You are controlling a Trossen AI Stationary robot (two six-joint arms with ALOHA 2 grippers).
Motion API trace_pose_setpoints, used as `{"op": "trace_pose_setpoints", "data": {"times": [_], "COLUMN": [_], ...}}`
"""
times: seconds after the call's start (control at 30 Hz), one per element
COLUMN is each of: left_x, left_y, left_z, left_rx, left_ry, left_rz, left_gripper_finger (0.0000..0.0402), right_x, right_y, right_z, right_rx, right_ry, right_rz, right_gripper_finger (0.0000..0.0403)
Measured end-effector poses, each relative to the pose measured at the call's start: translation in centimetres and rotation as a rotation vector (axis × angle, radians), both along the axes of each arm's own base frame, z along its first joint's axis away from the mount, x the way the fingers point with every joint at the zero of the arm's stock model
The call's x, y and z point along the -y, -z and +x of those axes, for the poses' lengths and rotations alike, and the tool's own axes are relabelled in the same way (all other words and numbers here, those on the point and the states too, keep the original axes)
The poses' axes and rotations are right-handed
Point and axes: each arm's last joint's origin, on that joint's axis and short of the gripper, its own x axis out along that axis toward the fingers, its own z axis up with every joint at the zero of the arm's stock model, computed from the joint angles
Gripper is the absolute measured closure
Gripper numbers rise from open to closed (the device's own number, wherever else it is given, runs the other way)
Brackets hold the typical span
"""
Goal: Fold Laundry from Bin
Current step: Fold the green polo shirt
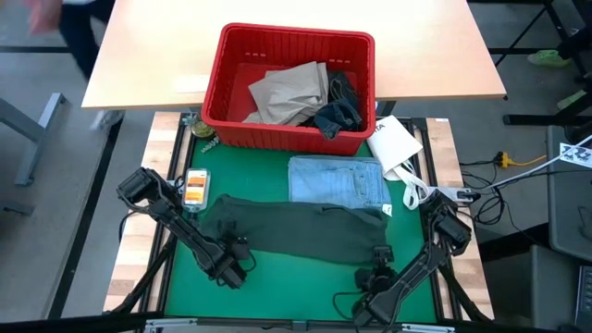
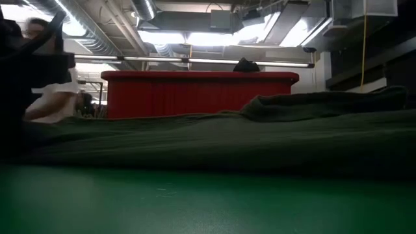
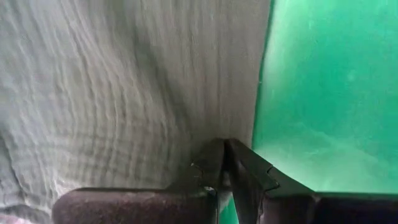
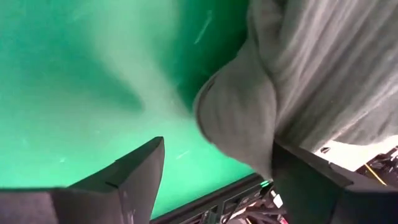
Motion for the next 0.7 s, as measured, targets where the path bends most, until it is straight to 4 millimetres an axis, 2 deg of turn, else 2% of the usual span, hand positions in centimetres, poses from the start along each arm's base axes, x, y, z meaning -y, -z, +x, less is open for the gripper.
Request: {"op": "trace_pose_setpoints", "data": {"times": [0.3,0.7], "left_x": [-0.1,-0.4], "left_y": [-0.6,-4.6], "left_z": [-0.6,-1.4], "left_rx": [-0.055,0.013], "left_ry": [-0.013,-0.021], "left_rz": [-0.046,-0.224], "left_gripper_finger": [0.0379,0.0379], "right_x": [-0.6,-2.2], "right_y": [-0.9,-3.8], "right_z": [0.2,1.7], "right_rx": [-0.050,0.059], "right_ry": [-0.031,-0.073], "right_rz": [0.080,0.186], "right_gripper_finger": [0.0123,0.0123]}}
